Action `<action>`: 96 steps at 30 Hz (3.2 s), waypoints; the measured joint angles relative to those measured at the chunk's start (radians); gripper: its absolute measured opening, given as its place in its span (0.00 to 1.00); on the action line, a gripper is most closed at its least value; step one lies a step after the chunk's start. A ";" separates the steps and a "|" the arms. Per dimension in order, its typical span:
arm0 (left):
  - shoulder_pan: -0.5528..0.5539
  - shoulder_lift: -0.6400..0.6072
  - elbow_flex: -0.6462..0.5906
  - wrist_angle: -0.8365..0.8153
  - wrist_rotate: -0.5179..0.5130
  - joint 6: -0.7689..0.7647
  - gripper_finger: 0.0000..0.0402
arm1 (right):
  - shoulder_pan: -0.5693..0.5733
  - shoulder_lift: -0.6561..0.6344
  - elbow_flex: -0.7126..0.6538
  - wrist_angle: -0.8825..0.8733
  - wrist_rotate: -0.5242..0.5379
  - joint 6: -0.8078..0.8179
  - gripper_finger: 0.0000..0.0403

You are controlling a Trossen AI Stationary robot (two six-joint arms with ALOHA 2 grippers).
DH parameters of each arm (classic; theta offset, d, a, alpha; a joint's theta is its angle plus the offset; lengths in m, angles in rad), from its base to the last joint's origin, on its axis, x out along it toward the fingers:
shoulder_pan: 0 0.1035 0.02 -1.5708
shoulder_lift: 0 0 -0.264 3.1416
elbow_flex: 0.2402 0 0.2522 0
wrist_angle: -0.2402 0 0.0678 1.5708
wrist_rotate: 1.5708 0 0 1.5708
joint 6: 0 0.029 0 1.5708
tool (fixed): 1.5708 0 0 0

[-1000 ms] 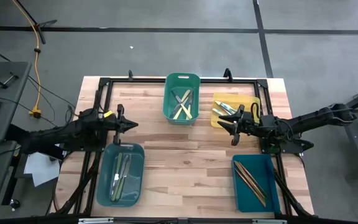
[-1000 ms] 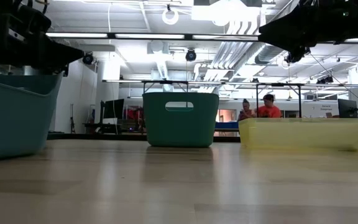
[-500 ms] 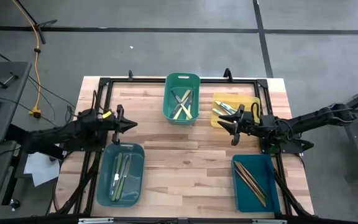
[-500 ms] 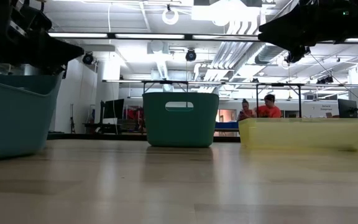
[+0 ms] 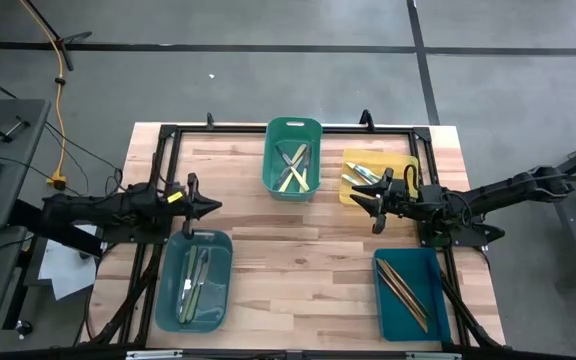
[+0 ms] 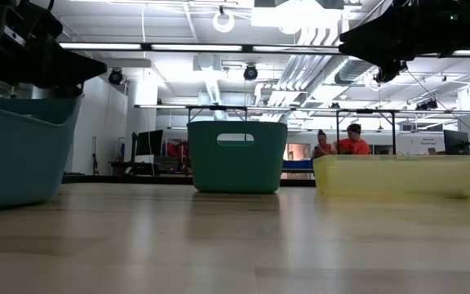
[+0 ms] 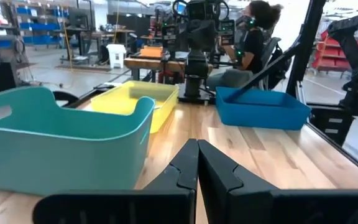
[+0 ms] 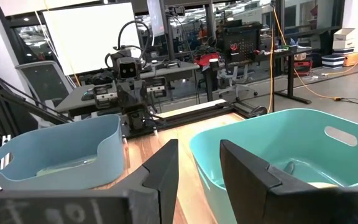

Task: Sort silverware by color (type)
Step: Return to Home Position

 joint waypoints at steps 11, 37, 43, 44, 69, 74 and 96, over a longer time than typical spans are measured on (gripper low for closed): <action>-0.008 -0.010 0.000 -0.002 0.005 0.019 0.00 | 0.000 0.000 0.000 -0.003 -0.002 0.029 0.28; -0.007 -0.008 0.000 -0.001 0.005 -0.006 0.00 | 0.001 -0.220 -0.036 -0.189 -0.035 -0.015 0.01; -0.007 -0.008 0.000 -0.001 0.005 -0.006 0.00 | 0.000 -0.332 -0.131 -0.164 -0.048 -0.038 0.00; -0.007 -0.008 0.000 -0.001 0.005 -0.006 0.00 | 0.000 -0.348 -0.146 -0.147 -0.052 -0.044 0.00; -0.007 -0.008 0.000 0.000 0.005 -0.007 0.00 | -0.132 -0.710 -0.220 -0.381 -0.214 -0.136 0.00; -0.007 -0.008 0.000 0.001 0.005 -0.007 0.00 | -0.152 -0.713 -0.220 -0.446 -0.357 -0.192 0.00; -0.007 -0.008 0.000 0.001 0.005 -0.007 0.00 | -0.150 -0.712 -0.220 -0.534 -0.398 -0.258 0.00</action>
